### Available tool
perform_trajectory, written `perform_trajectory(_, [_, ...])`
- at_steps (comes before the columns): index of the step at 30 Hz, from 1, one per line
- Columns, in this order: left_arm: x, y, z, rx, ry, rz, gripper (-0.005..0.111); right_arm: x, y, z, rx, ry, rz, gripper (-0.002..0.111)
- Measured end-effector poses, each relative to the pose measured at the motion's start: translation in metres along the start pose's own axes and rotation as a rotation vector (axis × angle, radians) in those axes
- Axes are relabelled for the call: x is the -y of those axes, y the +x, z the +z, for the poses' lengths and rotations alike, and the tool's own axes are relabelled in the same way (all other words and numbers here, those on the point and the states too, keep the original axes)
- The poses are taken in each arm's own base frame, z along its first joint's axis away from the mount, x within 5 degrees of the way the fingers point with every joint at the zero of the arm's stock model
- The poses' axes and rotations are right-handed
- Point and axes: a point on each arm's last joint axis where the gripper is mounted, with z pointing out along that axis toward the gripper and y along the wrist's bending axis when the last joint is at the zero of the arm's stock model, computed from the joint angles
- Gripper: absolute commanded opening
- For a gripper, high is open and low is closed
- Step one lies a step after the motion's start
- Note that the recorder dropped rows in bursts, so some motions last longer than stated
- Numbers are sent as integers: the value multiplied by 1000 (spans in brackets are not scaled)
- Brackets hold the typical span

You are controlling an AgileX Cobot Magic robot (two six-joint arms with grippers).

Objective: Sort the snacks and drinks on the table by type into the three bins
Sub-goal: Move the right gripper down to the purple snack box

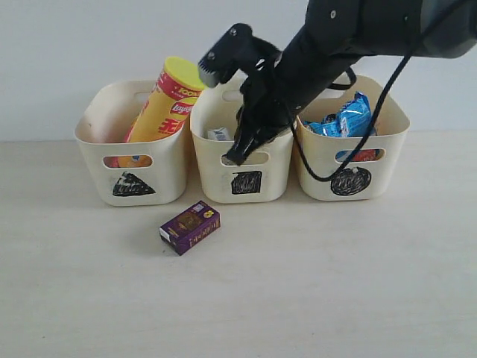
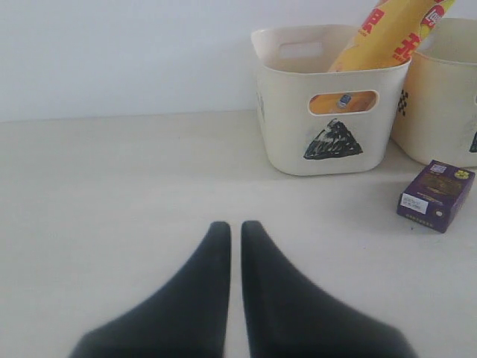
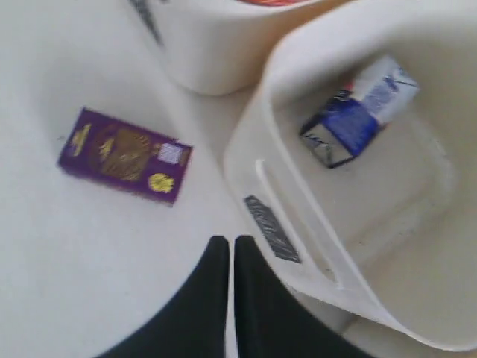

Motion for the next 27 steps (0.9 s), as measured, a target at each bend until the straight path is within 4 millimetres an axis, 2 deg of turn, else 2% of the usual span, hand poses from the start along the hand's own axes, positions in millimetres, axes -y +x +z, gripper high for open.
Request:
perform_trajectory(3, [0, 0, 0, 0, 0, 0, 4, -20, -5, 2, -30, -87, -168, 0])
perform_trajectory(7, [0, 0, 0, 0, 0, 0, 4, -45, -15, 3, -21, -173, -289, 0])
perform_trajectory(13, [0, 0, 0, 0, 0, 0, 4, -70, -30, 2, 34, -252, -216, 0])
perform_trajectory(17, [0, 0, 0, 0, 0, 0, 4, -76, -43, 4, 21, -281, -77, 0])
perform_trajectory(22, [0, 0, 0, 0, 0, 0, 4, -81, -62, 24, -39, -279, 33, 1])
perform_trajectory(24, [0, 0, 0, 0, 0, 0, 4, -85, -65, 36, -96, -257, 41, 10])
perform_trajectory(26, [0, 0, 0, 0, 0, 0, 4, -89, -67, 46, -147, -246, 44, 26])
perform_trajectory(27, [0, 0, 0, 0, 0, 0, 4, -91, -67, 51, -172, -248, 50, 38])
